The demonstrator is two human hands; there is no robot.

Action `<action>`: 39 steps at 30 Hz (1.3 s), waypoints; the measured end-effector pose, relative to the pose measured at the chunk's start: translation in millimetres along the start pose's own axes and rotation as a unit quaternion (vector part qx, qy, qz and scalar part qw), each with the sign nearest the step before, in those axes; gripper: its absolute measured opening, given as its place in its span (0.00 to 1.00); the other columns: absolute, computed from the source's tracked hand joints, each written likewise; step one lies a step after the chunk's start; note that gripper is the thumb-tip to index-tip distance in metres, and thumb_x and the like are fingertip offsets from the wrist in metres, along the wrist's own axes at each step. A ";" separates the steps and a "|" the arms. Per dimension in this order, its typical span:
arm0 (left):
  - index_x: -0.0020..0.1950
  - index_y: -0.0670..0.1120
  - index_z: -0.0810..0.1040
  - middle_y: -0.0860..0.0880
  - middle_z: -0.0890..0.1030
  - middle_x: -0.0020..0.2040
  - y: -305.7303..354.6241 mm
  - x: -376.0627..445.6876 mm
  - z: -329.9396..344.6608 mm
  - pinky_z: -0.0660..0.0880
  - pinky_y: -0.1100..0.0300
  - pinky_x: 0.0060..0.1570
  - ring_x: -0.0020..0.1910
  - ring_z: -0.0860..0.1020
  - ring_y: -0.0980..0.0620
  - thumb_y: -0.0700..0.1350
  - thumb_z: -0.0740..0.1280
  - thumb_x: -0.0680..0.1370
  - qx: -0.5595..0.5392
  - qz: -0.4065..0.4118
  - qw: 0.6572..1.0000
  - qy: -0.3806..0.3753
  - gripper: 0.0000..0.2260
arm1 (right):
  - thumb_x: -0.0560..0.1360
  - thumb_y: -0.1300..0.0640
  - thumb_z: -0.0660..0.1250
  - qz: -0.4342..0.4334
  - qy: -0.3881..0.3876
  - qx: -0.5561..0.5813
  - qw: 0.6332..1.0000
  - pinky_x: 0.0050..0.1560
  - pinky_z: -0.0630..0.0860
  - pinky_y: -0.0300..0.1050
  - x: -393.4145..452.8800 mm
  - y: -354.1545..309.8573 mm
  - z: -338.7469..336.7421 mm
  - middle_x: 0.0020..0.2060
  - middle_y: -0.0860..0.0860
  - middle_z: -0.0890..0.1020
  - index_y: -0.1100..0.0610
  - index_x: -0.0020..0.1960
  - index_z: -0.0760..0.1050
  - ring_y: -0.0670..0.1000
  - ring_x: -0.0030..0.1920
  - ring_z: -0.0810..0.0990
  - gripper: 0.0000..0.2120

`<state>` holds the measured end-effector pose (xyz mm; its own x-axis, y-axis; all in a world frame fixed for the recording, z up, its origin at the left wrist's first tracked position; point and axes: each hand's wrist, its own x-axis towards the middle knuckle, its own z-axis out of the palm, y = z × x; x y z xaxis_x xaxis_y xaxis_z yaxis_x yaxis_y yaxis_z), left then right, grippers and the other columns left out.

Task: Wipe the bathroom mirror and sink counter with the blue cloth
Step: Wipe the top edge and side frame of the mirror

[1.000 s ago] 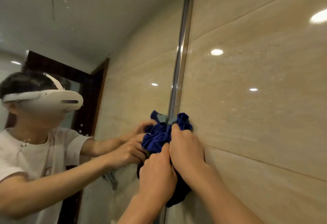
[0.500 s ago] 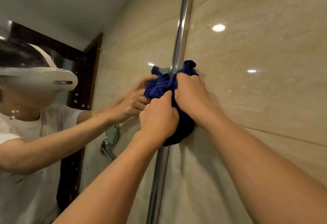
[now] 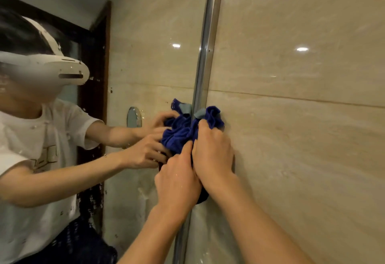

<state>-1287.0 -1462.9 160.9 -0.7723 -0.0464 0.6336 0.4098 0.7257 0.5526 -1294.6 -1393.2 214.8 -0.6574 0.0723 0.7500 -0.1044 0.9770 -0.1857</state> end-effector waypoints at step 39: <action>0.56 0.47 0.75 0.40 0.79 0.58 36.2 47.6 -38.8 0.68 0.51 0.46 0.58 0.76 0.34 0.46 0.63 0.76 0.012 -0.012 1.000 -0.018 0.10 | 0.77 0.58 0.61 -0.031 -0.067 0.013 0.997 0.48 0.70 0.51 49.2 -1.0 -53.9 0.58 0.63 0.76 0.57 0.58 0.73 0.65 0.58 0.76 0.11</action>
<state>-1290.1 -1465.5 232.1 -0.7990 -0.0392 0.6000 0.3796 0.7409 0.5540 -1286.6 -1379.8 286.1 -0.7427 -0.0167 0.6694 -0.1663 0.9730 -0.1602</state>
